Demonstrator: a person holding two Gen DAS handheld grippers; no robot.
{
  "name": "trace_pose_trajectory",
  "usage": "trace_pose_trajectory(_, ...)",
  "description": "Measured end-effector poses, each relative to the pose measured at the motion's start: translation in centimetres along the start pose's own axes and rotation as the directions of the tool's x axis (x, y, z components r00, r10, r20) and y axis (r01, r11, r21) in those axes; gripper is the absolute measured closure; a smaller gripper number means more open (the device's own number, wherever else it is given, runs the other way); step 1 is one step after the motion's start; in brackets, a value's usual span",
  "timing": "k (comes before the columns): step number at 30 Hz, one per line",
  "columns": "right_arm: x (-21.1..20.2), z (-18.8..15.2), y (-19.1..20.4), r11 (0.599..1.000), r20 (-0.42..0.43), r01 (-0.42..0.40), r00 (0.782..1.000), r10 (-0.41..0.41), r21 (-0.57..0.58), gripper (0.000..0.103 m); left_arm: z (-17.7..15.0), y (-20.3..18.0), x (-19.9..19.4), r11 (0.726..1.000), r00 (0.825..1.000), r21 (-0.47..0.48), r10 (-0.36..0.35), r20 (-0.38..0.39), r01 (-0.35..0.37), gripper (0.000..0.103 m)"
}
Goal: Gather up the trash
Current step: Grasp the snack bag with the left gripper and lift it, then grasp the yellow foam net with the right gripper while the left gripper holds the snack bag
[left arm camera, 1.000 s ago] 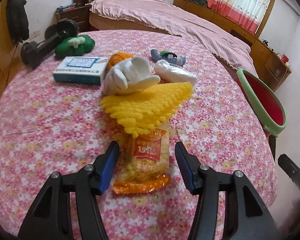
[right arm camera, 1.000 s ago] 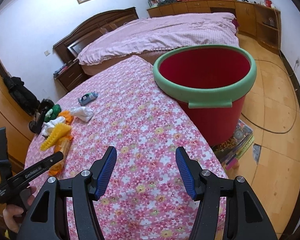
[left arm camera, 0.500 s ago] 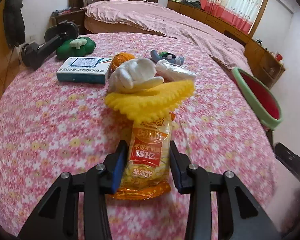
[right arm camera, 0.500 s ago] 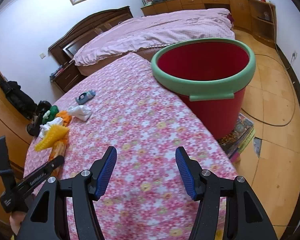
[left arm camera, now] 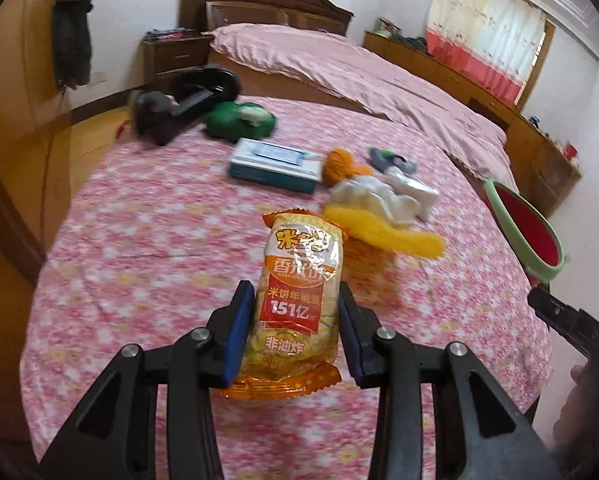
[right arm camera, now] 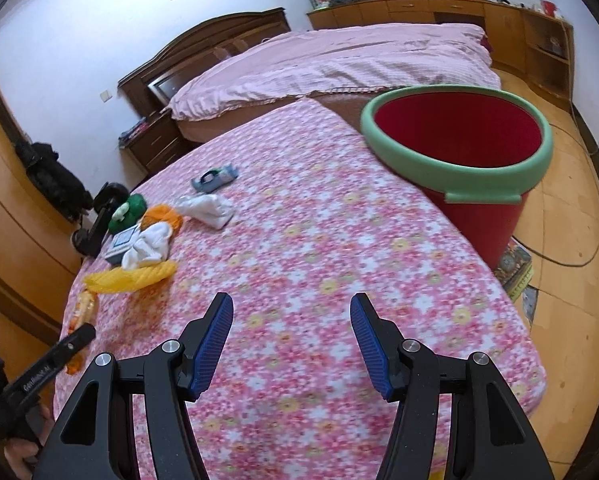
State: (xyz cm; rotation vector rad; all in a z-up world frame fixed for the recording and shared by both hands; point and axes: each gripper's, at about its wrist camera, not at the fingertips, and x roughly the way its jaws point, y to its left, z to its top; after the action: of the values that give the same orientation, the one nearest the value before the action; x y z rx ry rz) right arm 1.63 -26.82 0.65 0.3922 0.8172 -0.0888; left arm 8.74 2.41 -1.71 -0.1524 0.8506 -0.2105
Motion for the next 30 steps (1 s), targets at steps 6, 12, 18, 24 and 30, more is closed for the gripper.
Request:
trace_pose_trajectory(6,0.0,-0.5,1.9,0.999,-0.009,-0.014,1.000,0.014,-0.031,0.040,0.7,2.1,-0.9,0.999,0.998,-0.023,0.031,0.047,-0.030,0.062)
trace_pose_trajectory(12,0.9,-0.2,4.7,0.993,-0.025,-0.030,0.999,0.027,-0.111,0.040,1.2,2.7,-0.6,0.998,0.996,-0.037,0.053,0.076,-0.050,0.062)
trace_pose_trajectory(18,3.9,-0.3,8.3,0.976,-0.082,-0.109,0.992,0.095,-0.187,0.040,1.7,3.5,0.5,0.998,0.997,-0.060,0.029,0.078,-0.024,0.062)
trace_pose_trajectory(24,7.2,-0.6,10.6,0.966,-0.168,-0.151,0.979,0.117,-0.208,0.041,2.4,4.1,1.4,0.998,0.996,-0.063,0.012,0.087,-0.006,0.062)
trace_pose_trajectory(30,9.9,-0.6,11.8,0.969,-0.215,-0.166,0.969,0.126,-0.182,0.050,3.3,3.8,2.6,0.997,0.996,-0.055,-0.048,0.080,0.052,0.062)
